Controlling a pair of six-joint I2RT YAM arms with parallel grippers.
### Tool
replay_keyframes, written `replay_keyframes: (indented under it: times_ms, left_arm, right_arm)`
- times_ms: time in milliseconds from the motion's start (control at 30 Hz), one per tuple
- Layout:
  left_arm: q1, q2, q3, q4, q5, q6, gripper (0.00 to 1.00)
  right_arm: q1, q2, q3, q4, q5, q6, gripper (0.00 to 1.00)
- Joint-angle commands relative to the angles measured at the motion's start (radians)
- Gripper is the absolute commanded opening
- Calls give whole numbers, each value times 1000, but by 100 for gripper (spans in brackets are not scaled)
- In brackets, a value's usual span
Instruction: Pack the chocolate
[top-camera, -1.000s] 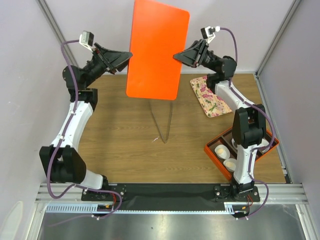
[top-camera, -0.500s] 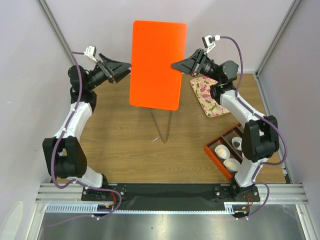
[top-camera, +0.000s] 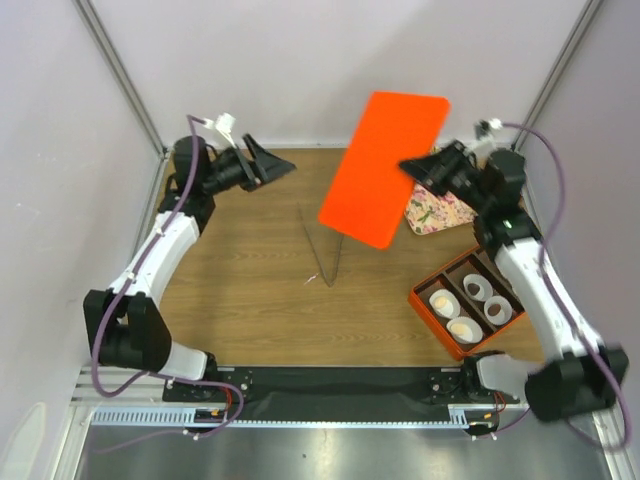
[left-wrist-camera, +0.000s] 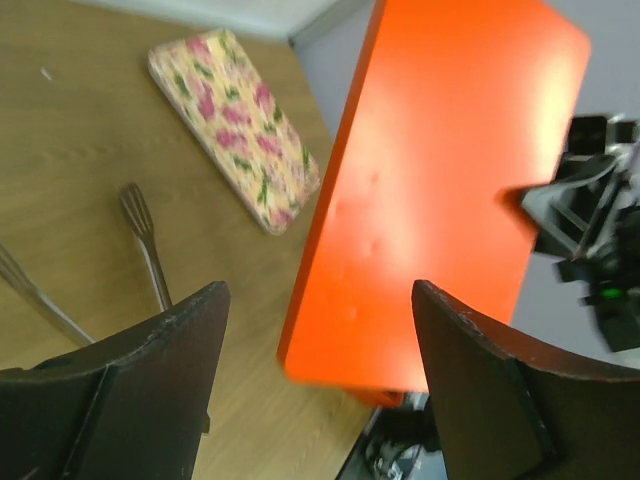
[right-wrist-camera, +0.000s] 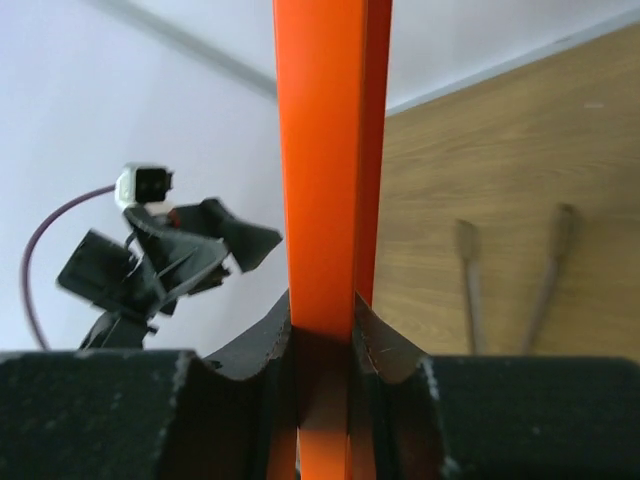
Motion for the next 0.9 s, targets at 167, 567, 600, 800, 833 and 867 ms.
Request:
replay_keyframes:
  times_ms: [167,567,600,800,833,867]
  left_arm:
    - [-263,-8,-27,-65,-93,142,80]
    - [-588,255,83,-54,-153,239,79]
    - [-597,271,88,-50,-156,239,78]
    - [-651,384,148,-31,-145,235,75]
    - [-654,409,161,-28,-144,233,75]
    - [-663,419,165,-22,-141,230,75]
  right_arm:
    - [-172,-467,-42,-610,235,-160,0]
    - [-384,-728,-150,-890,214,-168,0]
    - [-384,-735,-156,-896,221,-163,0]
    - [-386,-763,-187,-884,249,-207,0]
    - [-386,-760,-188,-887,255,-224,0]
    - [-386,-754,-190,-892,263,-226,0]
